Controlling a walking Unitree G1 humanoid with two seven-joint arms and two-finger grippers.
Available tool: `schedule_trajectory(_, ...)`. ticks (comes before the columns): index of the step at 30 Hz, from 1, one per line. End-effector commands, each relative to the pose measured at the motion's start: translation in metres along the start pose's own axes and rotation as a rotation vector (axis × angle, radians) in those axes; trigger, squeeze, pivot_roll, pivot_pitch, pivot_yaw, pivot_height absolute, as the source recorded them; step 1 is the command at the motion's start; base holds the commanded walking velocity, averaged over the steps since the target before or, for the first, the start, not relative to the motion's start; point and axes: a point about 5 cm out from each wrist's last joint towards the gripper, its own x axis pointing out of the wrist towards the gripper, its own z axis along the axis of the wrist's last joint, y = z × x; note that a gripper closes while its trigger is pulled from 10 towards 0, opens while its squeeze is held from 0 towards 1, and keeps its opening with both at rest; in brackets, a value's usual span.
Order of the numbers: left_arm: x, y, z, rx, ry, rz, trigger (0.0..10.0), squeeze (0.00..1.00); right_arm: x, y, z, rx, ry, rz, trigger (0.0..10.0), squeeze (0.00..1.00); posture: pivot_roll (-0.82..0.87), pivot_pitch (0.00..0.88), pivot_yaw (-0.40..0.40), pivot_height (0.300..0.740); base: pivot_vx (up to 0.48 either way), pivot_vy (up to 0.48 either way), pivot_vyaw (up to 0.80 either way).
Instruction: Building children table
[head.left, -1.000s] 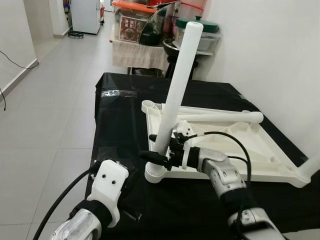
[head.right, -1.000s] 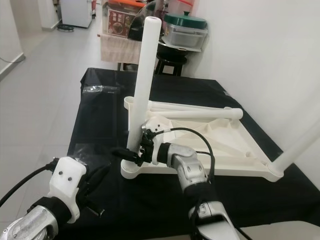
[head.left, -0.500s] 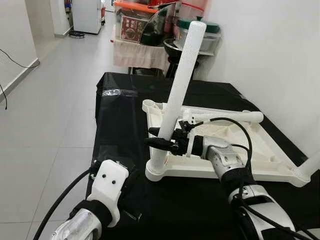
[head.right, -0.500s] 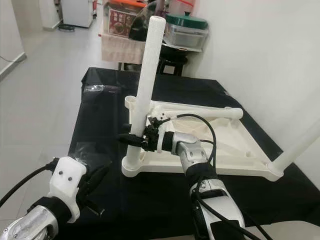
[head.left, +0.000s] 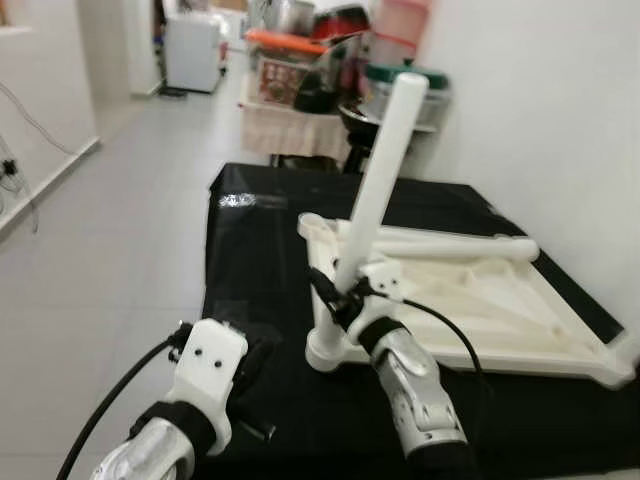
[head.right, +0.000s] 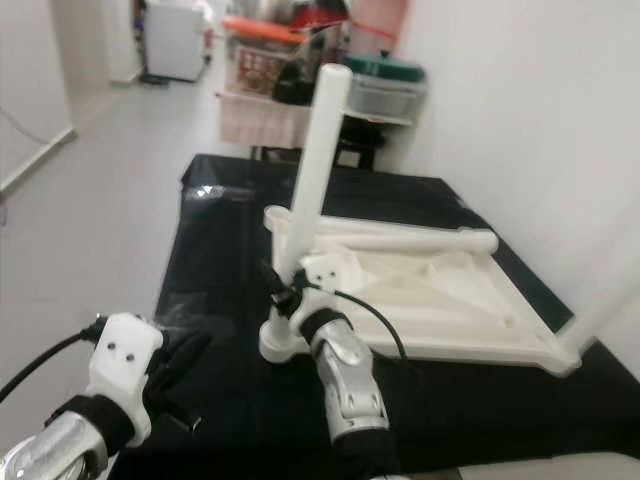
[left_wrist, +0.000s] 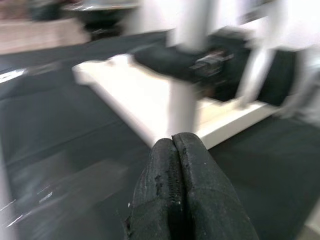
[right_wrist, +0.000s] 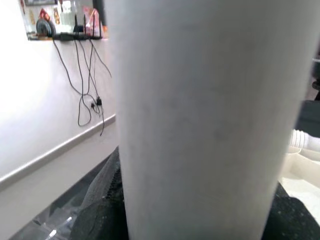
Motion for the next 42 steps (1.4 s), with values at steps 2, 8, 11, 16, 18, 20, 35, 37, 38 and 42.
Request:
schedule_trajectory(2,0.001,0.002,-0.003,0.009,0.020,-0.002,10.0,0.00,-0.008,0.009,-0.037,0.027,0.189,0.052,0.2,0.00,0.13,0.000,-0.157,0.740,0.000,0.000,0.00)
schedule_trajectory(8,0.003,0.002,0.000,0.014,0.009,-0.010,10.0,0.00,-0.010,0.025,-0.027,0.135,0.186,0.184,10.0,1.00,0.14,0.000,-0.159,0.740,0.000,0.000,0.00)
schedule_trajectory(11,0.005,0.002,0.001,0.012,0.002,-0.008,10.0,0.00,-0.004,0.026,-0.017,0.089,0.157,0.360,10.0,0.67,0.15,0.000,-0.156,0.740,0.000,0.000,0.00)
schedule_trajectory(16,0.007,0.001,0.001,0.014,0.000,-0.012,10.0,0.00,0.006,0.014,0.006,0.015,0.128,0.591,10.0,0.00,0.15,0.000,-0.160,0.740,0.000,0.000,0.00)
schedule_trajectory(18,0.007,0.001,0.001,0.016,-0.001,-0.012,10.0,0.00,0.010,0.003,0.019,-0.024,0.135,0.693,10.0,0.00,0.15,0.000,-0.160,0.740,0.000,0.000,0.00)
schedule_trajectory(20,0.007,0.001,0.001,0.017,-0.001,-0.010,10.0,0.00,0.016,-0.007,0.029,-0.042,0.144,0.735,10.0,0.00,0.17,0.000,-0.164,0.740,0.000,0.000,0.00)
schedule_trajectory(35,0.008,0.001,0.000,0.020,-0.001,-0.004,10.0,0.00,0.020,-0.027,0.041,0.069,0.223,0.894,0.0,0.00,0.18,0.000,-0.174,0.740,0.000,0.000,0.00)
schedule_trajectory(37,0.008,0.001,0.000,0.020,0.000,-0.003,10.0,0.00,0.020,-0.030,0.040,0.072,0.227,0.894,0.0,0.00,0.18,0.000,-0.173,0.740,0.000,0.000,0.00)
schedule_trajectory(38,0.007,0.001,0.000,0.020,0.002,-0.003,10.0,0.00,0.019,-0.032,0.040,0.067,0.227,0.890,0.0,0.00,0.18,0.000,-0.169,0.740,0.000,0.000,0.00)
schedule_trajectory(42,0.007,0.000,-0.001,0.020,0.002,-0.003,10.0,0.00,0.018,-0.033,0.040,0.064,0.226,0.889,0.0,0.00,0.18,0.000,-0.169,0.740,0.000,0.000,0.00)
